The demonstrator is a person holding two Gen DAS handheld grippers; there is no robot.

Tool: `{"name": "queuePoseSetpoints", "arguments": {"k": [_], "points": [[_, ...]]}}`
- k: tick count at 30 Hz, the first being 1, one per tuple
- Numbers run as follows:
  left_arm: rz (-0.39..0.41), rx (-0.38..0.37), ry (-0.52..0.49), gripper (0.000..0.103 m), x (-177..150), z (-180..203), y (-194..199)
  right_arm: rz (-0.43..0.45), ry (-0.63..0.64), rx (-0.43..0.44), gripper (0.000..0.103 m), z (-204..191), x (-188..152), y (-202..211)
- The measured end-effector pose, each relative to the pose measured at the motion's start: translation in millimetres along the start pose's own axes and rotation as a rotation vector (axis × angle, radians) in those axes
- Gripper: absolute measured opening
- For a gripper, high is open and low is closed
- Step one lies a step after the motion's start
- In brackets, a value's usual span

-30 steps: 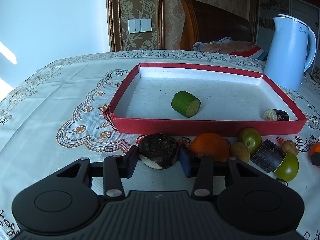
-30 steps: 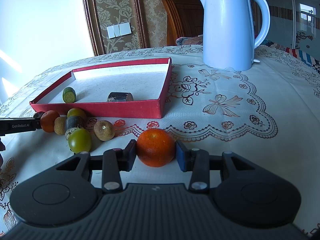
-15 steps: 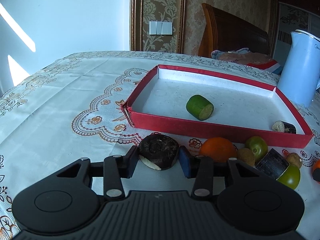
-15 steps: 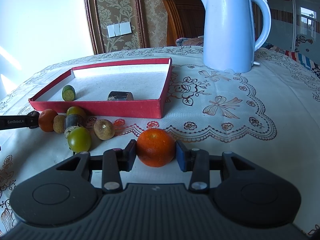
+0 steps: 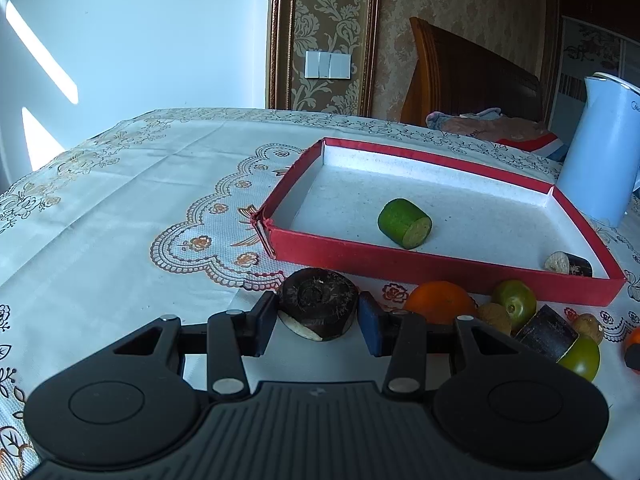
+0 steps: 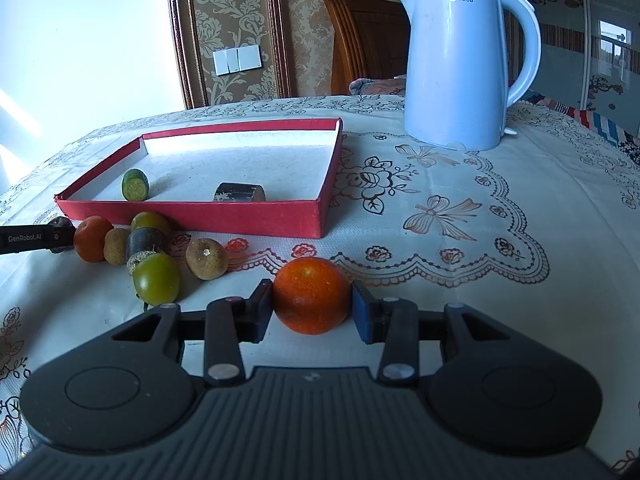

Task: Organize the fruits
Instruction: 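Lift and carry the dark slice and tangerine with both grippers over the red box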

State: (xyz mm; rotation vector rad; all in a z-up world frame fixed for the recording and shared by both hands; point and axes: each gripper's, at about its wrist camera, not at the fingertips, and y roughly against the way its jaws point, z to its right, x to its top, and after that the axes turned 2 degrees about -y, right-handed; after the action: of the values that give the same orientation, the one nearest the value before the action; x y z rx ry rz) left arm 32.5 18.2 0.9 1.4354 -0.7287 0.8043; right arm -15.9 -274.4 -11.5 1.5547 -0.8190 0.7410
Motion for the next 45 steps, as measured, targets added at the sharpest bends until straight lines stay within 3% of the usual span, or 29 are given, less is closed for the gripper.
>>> {"name": "queuePoseSetpoints", "arguments": {"k": [27, 45], "points": [[0.036, 0.022, -0.008, 0.044, -1.2, 1.4, 3.8, 0.022, 0.018, -0.060, 0.039, -5.1, -1.5, 2.9], [0.063, 0.024, -0.013, 0.044, -1.9, 1.7, 8.6, 0.038, 0.029, -0.024, 0.039, -6.1, -0.8, 6.6]]}}
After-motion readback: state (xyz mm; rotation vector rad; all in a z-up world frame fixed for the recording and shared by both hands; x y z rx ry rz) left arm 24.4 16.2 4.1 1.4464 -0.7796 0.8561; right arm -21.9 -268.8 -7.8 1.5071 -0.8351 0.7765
